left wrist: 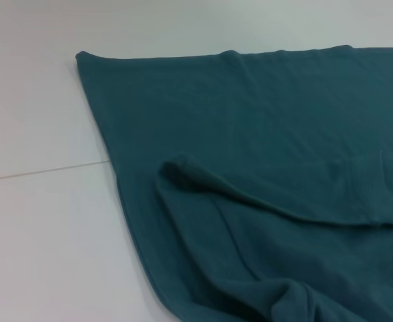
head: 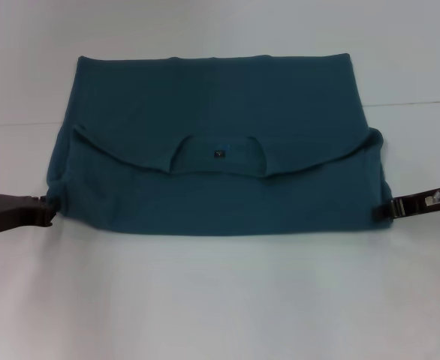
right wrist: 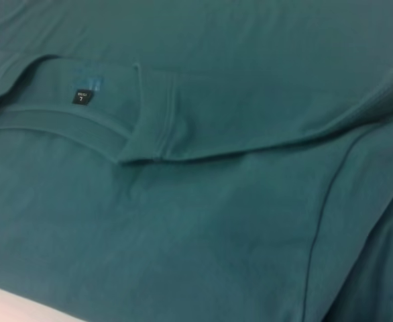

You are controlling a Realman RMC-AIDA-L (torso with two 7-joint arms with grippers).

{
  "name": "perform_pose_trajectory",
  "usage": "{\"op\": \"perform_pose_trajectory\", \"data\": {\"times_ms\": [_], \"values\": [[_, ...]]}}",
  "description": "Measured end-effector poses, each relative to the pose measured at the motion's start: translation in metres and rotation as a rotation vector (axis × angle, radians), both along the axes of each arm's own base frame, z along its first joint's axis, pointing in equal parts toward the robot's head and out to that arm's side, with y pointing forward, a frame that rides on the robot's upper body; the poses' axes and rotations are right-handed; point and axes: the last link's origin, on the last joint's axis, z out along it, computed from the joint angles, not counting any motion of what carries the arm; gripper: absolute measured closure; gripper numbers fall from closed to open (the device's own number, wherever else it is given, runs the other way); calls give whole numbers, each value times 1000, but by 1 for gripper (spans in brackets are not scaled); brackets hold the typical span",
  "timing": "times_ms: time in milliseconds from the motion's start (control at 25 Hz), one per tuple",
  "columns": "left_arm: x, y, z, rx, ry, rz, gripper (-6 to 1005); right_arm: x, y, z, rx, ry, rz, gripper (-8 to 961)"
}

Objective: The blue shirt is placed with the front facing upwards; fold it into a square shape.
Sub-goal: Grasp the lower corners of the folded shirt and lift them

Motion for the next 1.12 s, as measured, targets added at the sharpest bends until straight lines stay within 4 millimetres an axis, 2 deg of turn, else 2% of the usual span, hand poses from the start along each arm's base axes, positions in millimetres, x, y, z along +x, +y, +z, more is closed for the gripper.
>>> {"op": "perform_pose_trajectory", "data": {"times_ms": [360,560,1120], "values": [[2,1,0,-2,2,-6,929,3,-2,0,2,2,-11,868],[2,0,-2,-2,-1,-6,929,6,-7,-2,-9,1,-6,917],[-1,-16,10,12,-56,-45,928,8,-23,9,-1,-13,70,918]]}}
